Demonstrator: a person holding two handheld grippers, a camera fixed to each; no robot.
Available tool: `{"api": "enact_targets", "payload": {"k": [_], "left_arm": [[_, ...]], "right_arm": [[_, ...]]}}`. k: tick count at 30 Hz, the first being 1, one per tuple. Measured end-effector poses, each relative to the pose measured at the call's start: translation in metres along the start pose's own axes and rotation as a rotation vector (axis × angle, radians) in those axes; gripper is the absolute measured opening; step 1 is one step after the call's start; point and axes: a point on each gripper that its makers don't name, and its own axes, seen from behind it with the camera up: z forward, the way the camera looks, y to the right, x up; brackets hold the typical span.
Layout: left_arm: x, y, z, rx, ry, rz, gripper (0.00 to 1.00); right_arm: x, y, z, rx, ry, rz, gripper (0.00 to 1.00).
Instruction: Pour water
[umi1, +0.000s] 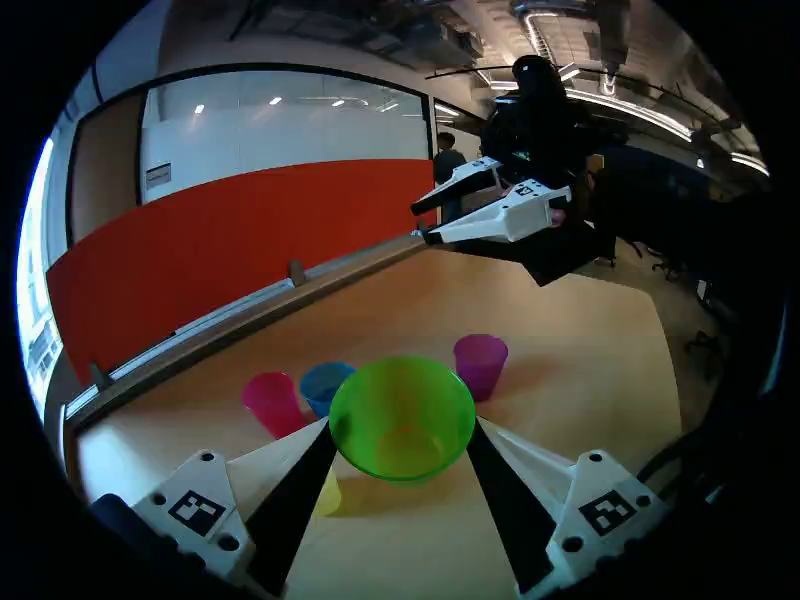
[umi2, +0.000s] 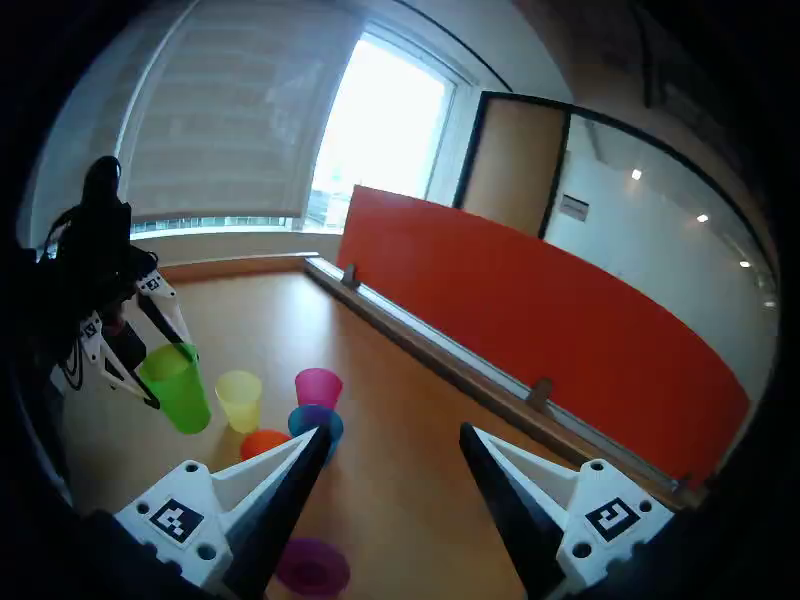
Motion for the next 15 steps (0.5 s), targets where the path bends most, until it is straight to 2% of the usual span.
{"api": "enact_targets", "payload": {"k": [9, 15], "left_arm": [[0.017, -0.007, -0.016, 0.037, 0.057, 0.002, 0.87], [0.023, -0.009, -0.024, 0.049, 0.073, -0.003, 0.87]], "right_arm": [[0.003, -0.008, 0.028, 0.051, -0.019, -0.014, 1.00], [-0.001, -0.014, 0.046, 0.088, -0.043, -0.027, 1.00]]}}
